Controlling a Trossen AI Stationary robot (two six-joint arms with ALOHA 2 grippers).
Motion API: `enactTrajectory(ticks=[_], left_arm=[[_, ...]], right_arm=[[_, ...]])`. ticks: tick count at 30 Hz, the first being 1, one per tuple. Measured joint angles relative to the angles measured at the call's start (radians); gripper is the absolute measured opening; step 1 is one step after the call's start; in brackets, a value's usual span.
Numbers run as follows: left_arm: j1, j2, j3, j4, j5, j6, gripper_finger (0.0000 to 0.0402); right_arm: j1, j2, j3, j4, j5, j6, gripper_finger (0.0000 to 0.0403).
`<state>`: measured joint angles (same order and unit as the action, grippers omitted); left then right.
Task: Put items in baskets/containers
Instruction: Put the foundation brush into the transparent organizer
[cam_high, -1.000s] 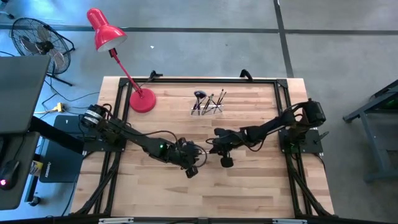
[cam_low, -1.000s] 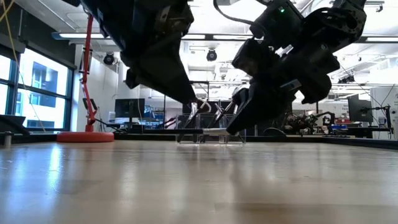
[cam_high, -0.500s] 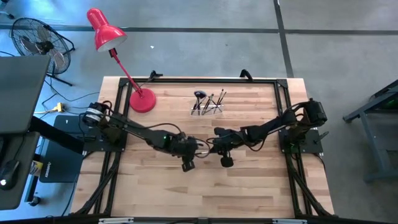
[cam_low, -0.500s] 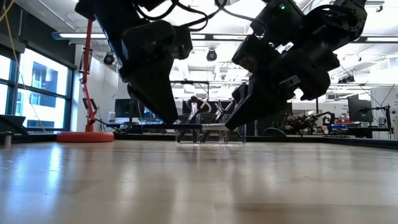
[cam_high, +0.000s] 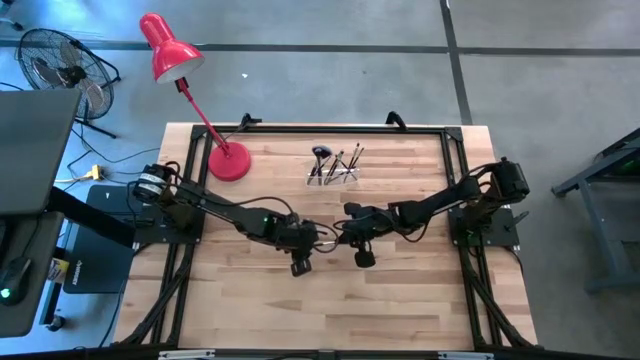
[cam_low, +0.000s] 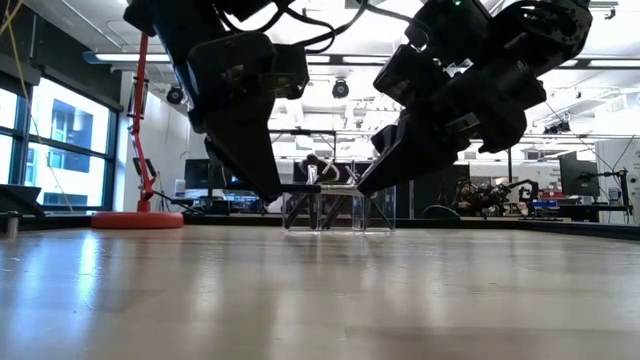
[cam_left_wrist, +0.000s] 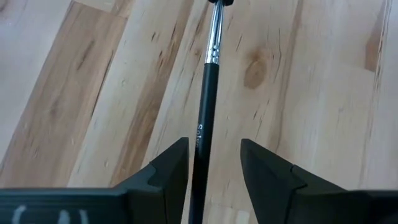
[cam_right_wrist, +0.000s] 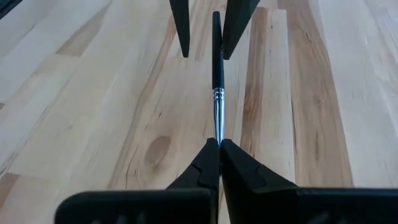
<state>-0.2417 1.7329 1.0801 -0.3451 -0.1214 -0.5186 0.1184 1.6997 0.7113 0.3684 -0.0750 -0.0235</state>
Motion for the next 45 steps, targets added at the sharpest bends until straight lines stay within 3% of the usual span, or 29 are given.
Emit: enactTrajectory(ticks=[5,13,18,26,33,39,45], left_arm=[[0.0,0.0,0.0,-0.002,-0.001,0.0,0.0128],[0.0,0.0,0.0,-0.002,0.032,-0.002,0.0018],[0.0,0.0,0.0,-0.002,0.045,-0.002,0.0031],[0.0,0.0,0.0,-0.001,0.037,-0.009,0.0016],[0.0,0.0,0.0,-0.018,-0.03,-0.062,0.0016],[0.0,0.0,0.0,-0.02,-0.076,-0.054,0.0016],[0.0,0.0,0.0,0.019,-0.125,-0.065,0.0016]], right_arm=[[0.0,0.0,0.0,0.0,0.0,-0.003,0.0],[0.0,0.0,0.0,0.0,-0.005,-0.003,0.0],[0.0,0.0,0.0,0.0,-0.006,-0.003,0.0],[0.0,0.0,0.0,0.003,-0.022,0.0,0.0012],[0.0,-0.048,0.0,-0.024,0.019,-0.001,0.008],[-0.001,-0.148,0.0,-0.117,0.12,0.0,0.0141],[-0.002,-0.255,0.0,-0.305,0.241,0.167,0.0164]])
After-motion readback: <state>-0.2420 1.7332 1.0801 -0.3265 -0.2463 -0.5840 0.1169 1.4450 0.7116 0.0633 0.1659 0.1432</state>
